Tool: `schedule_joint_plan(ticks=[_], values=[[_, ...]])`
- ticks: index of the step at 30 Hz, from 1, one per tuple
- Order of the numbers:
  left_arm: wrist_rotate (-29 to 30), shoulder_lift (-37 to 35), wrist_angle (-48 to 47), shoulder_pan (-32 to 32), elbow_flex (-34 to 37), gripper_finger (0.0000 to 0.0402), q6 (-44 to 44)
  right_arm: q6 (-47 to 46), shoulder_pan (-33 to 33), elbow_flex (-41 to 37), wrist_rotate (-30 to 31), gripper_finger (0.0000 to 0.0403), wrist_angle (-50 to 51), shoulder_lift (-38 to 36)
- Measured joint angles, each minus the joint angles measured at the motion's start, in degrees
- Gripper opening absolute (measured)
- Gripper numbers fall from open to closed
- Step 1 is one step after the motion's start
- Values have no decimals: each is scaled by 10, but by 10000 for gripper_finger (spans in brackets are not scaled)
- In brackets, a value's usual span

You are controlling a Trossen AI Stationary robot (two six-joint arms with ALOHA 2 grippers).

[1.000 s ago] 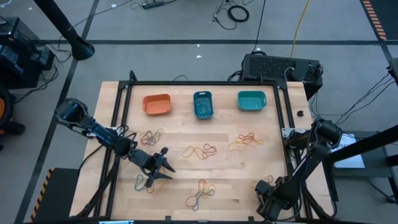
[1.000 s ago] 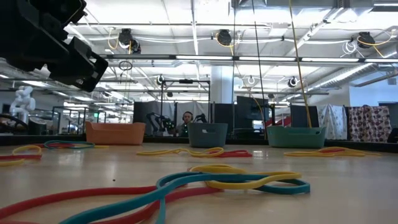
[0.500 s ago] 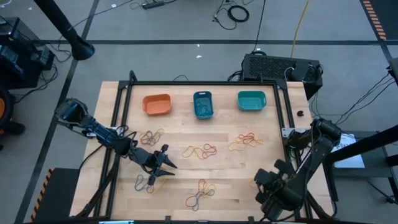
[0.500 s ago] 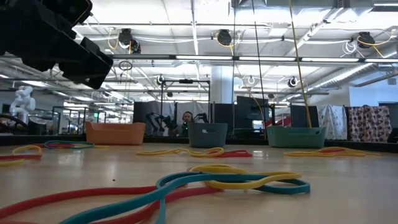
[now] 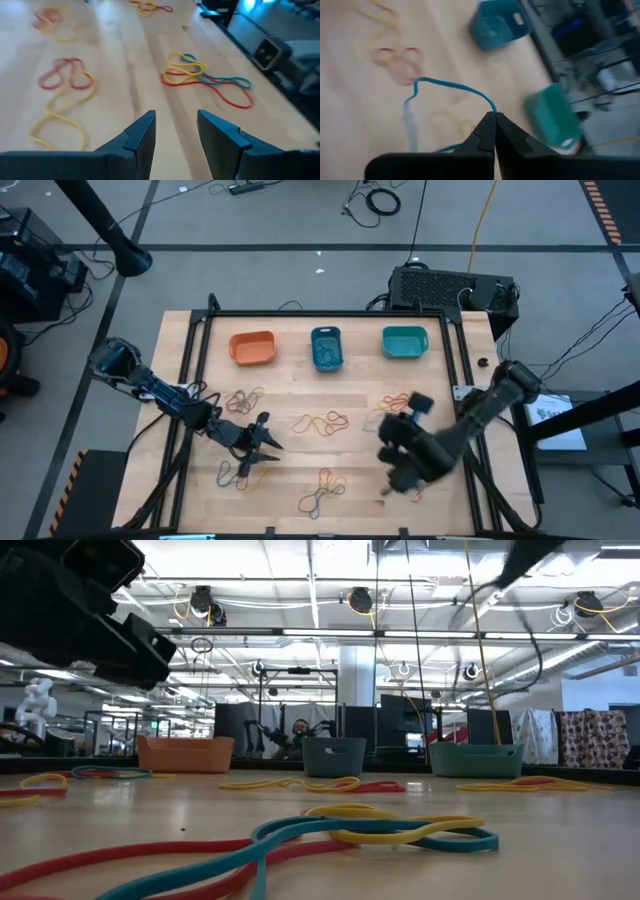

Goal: Sort rubber bands into baskets
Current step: Put the blue rubber band into the blue bin

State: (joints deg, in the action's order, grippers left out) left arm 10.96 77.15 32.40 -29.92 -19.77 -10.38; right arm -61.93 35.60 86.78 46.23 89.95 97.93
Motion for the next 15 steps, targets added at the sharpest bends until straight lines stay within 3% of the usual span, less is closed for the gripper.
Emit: schedule_joint_plan(ticks=[4, 9, 15], values=[[51, -26, -20, 2, 2, 152, 37, 123, -97, 0, 8, 0, -45, 0], [100, -90, -121, 3, 6, 152, 63, 346, -216, 0, -6, 0, -185, 0], [206, -181, -232, 3, 13, 152, 64, 553, -355, 0, -104, 0, -371, 0]])
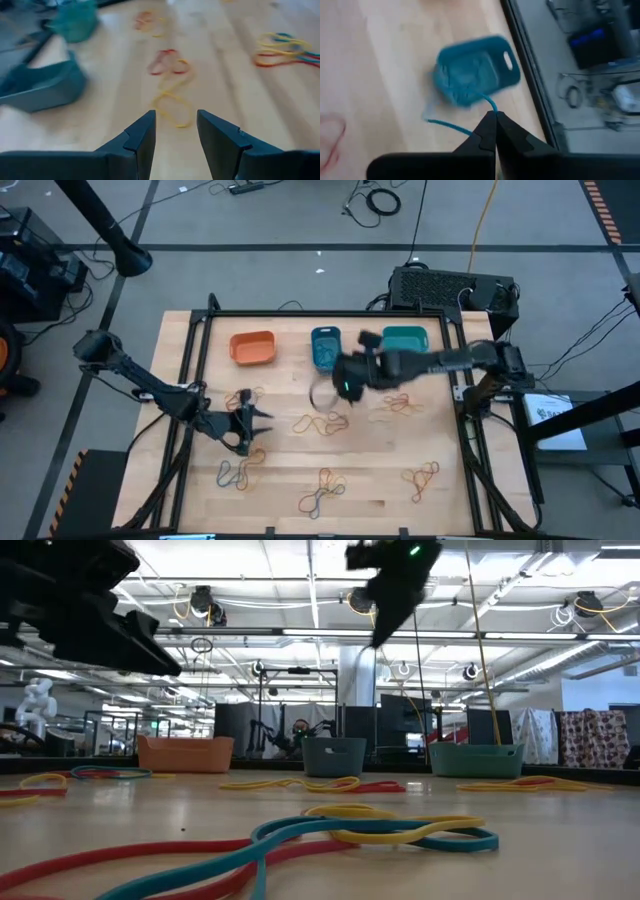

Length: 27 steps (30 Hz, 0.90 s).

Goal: Sort rubber bands into baskets
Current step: Put the blue rubber band into the blue bin

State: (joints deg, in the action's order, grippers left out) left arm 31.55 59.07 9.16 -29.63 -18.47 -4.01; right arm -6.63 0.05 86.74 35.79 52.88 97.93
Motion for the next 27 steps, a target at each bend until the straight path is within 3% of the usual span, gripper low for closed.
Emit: schedule_joint_plan(ticks=[6, 11, 18, 27], values=[[97, -110, 37, 9, 96, 152, 30, 62, -118, 0, -134, 0, -123, 5], [107, -228, 37, 42, 152, 152, 37, 61, -176, 0, -230, 0, -186, 29], [115, -356, 18, 114, 158, 152, 64, 81, -195, 0, -277, 0, -248, 105], [118, -381, -23, 235, 158, 152, 61, 84, -195, 0, -316, 0, -237, 166]])
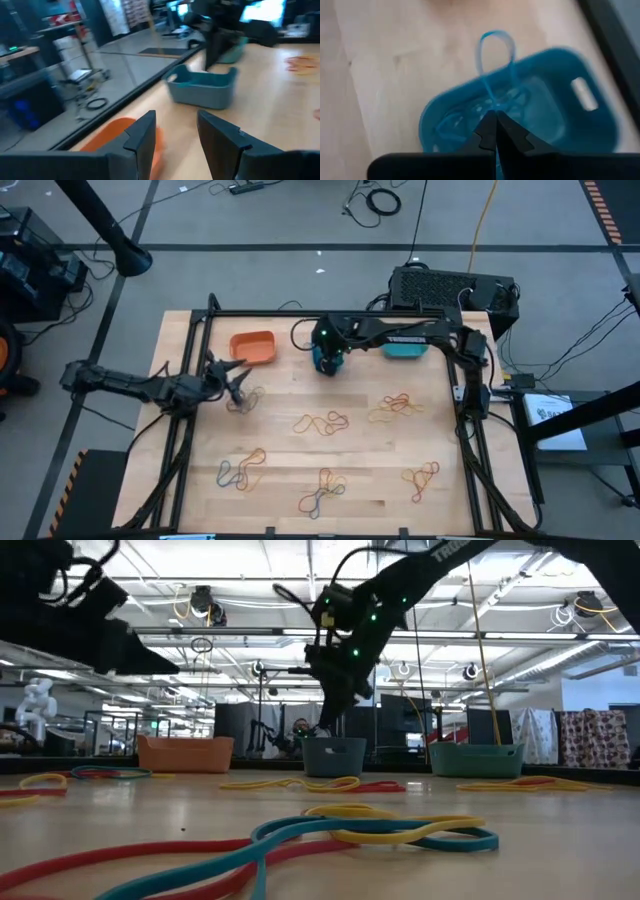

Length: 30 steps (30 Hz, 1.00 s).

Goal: Sort rubber bands into baskets
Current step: Put the blue rubber band into the blue bin

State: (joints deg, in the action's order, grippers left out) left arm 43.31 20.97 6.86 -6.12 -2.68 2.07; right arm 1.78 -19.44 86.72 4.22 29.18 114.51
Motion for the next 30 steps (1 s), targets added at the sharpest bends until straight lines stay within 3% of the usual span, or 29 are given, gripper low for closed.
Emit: schedule_joint_plan(ticks=[5, 13, 26, 30], values=[[-51, 0, -15, 87, 0, 152, 2, -8, 0, 0, -14, 1, 14, 9], [-290, 10, -32, 206, 0, 152, -46, -11, 0, 0, -14, 41, 14, 3], [-396, 16, -34, 219, 0, 152, -134, 17, -2, 0, -12, 130, 24, -25], [-477, 16, -35, 218, 0, 152, -153, 19, 5, 0, -14, 138, -1, -51]])
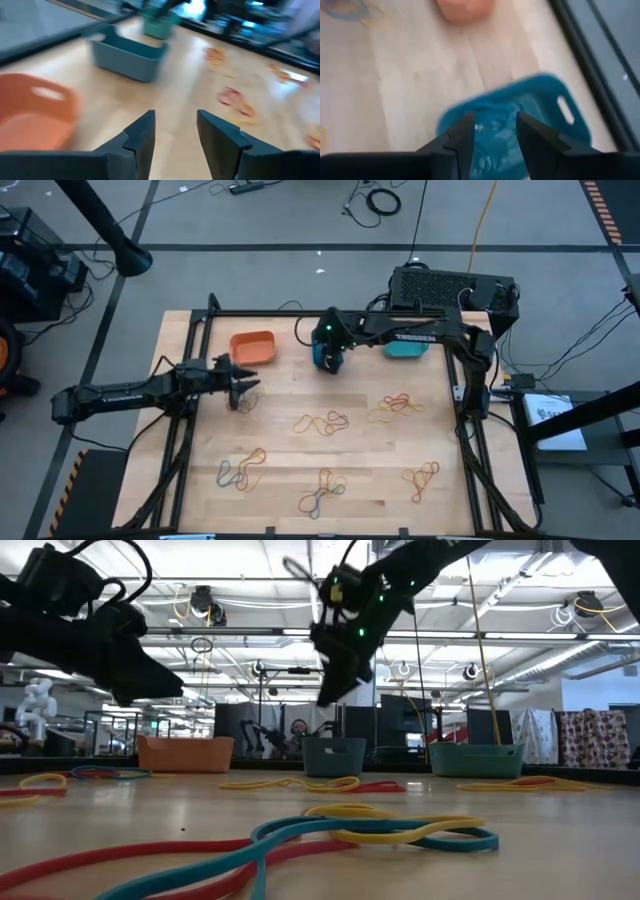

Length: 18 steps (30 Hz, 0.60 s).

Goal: Sort rubber bands into baskets
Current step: Put the blue rubber band into the blue bin

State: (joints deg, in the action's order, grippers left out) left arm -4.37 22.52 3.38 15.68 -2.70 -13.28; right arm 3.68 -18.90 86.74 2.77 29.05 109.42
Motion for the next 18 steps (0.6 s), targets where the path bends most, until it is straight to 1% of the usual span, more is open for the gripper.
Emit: schedule_joint_plan(ticks=[3, 6, 8, 11, 15, 18], values=[[-81, 0, 3, -13, 0, 152, -15, 0, 18, 0, -15, 139, -34, -11], [-132, 0, 21, -42, 0, 152, -36, 0, 39, 0, -66, 139, -66, -13], [-137, 0, 32, -65, 0, 152, -44, 1, 56, 0, -96, 139, -88, -13], [-136, 0, 38, -103, 0, 152, -49, 10, 87, 1, -118, 139, -119, -5], [-137, 4, 34, -150, -1, 152, -103, 26, 133, 0, -122, 139, -153, 22], [-153, 13, 28, -188, -1, 152, -159, 32, 168, 0, -121, 139, -177, 42]])
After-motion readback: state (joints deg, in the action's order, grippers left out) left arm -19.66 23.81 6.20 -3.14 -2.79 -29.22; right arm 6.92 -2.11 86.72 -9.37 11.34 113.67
